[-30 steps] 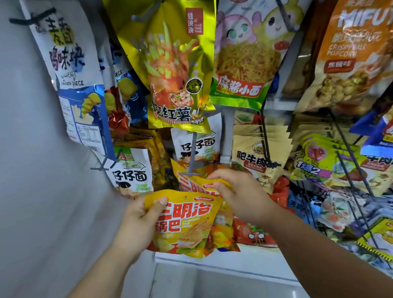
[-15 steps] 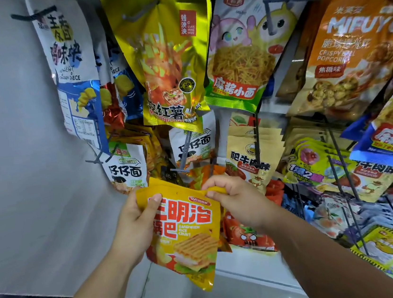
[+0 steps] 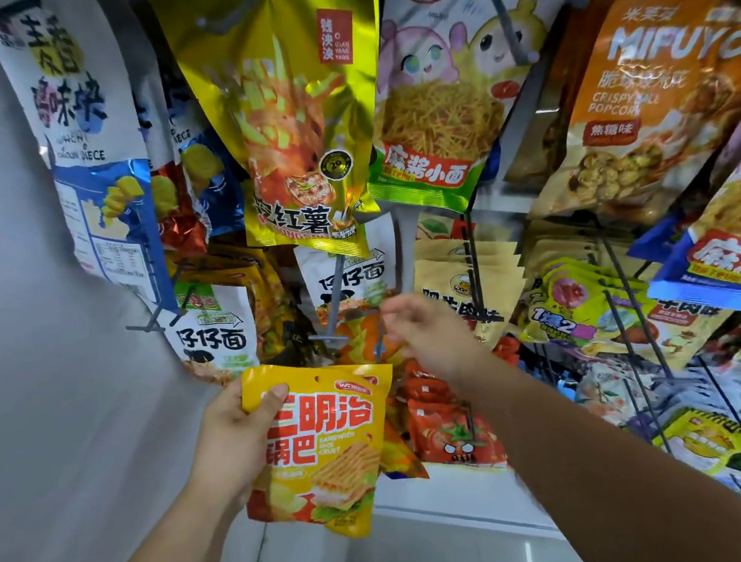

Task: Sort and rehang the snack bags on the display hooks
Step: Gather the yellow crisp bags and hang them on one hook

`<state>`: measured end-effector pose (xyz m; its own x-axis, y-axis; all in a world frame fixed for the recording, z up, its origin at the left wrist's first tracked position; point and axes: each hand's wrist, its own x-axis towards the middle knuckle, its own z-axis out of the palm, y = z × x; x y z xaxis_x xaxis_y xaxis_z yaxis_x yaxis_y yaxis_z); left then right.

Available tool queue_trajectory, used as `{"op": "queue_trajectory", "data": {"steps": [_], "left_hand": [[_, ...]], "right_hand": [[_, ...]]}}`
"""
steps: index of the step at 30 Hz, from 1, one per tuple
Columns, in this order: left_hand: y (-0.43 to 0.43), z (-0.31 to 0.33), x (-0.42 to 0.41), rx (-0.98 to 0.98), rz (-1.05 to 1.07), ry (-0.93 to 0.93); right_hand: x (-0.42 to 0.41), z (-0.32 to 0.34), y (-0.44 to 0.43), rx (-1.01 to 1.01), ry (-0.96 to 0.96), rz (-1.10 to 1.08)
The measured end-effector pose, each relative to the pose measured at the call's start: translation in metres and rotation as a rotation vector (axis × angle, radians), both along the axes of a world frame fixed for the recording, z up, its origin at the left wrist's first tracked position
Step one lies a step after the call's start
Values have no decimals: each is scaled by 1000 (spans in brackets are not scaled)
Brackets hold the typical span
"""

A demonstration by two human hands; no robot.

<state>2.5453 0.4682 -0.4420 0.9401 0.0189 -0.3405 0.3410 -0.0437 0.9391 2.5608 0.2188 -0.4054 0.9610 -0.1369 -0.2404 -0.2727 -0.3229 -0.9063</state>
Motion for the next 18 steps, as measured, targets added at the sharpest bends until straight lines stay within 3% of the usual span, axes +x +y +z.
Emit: {"op": "queue_trajectory", "data": {"steps": [3, 8, 18], "left_hand": [[7, 3, 6, 16, 29, 18], [17, 11, 12, 55, 31, 13], [32, 15, 14, 76, 12, 19]], "right_hand": [[30, -1, -5, 12, -60, -96], [72, -16, 2, -289, -194, -51], [131, -10, 19, -606, -109, -37]]}}
